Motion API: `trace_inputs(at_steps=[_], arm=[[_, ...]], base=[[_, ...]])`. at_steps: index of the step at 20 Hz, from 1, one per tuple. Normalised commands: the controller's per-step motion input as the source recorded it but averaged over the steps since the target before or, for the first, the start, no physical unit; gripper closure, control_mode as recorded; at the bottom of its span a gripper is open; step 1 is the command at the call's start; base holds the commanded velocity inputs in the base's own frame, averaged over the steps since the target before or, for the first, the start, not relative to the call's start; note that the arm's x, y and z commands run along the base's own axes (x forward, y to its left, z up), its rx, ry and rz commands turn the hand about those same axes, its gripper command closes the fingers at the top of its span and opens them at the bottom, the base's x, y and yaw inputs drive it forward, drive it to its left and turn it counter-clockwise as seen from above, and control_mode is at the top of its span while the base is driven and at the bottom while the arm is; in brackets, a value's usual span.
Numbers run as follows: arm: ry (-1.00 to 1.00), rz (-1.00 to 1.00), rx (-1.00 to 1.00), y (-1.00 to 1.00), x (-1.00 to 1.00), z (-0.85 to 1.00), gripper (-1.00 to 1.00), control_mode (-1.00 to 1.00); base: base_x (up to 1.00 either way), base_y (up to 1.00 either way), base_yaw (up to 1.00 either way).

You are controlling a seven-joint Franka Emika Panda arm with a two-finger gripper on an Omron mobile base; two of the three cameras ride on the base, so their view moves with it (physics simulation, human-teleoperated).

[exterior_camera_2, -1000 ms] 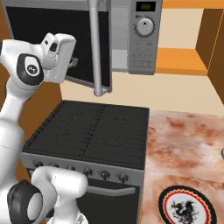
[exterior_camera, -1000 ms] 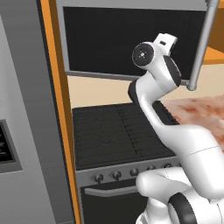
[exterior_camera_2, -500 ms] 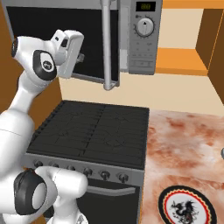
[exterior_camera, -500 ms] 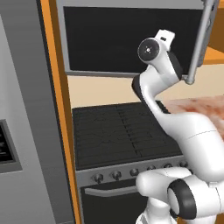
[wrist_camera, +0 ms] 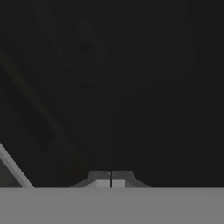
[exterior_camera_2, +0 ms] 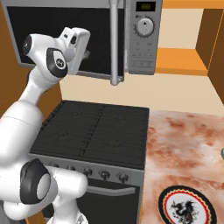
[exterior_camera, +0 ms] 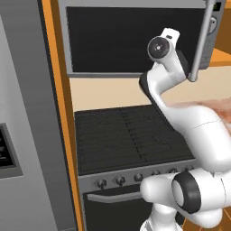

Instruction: Pick the marshmallow from the counter and place it in the microwave. Then turn on the microwave.

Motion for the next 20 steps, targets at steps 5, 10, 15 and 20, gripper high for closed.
trace_inputs(at_steps=[5,10,15,20], arm=[[0.00,0.05,0.00,-0.05,0.32,0.00,1.00,-1.00],[0.00,0.05,0.00,-0.04,0.34,0.00,1.00,-1.00],[0.00,0.05,0.00,-0.05,0.34,0.00,1.00,-1.00],[0.00,0.05,0.00,-0.04,0.34,0.00,1.00,-1.00]], base=[[0.00,0.00,0.00],[0.00,0.00,0.00],[0.00,0.00,0.00],[0.00,0.00,0.00]])
